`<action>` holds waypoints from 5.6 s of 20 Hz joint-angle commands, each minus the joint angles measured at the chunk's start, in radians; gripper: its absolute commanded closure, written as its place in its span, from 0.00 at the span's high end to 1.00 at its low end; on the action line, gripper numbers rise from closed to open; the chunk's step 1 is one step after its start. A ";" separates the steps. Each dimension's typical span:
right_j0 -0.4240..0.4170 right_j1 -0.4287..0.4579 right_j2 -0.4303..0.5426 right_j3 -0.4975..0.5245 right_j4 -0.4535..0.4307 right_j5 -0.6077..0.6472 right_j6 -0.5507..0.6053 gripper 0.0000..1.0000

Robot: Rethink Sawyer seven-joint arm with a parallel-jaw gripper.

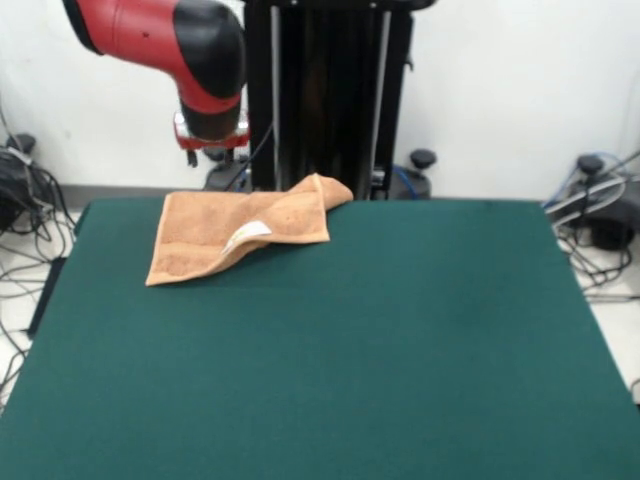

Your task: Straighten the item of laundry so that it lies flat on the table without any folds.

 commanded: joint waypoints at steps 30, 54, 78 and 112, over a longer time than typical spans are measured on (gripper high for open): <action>0.133 0.202 -0.055 0.024 0.155 -0.403 0.269 1.00; 0.126 0.318 -0.055 -0.019 0.235 -0.875 0.309 1.00; -0.036 0.392 0.112 -0.077 0.120 -1.049 0.282 1.00; 0.013 -0.041 0.136 0.186 0.155 -0.589 0.201 1.00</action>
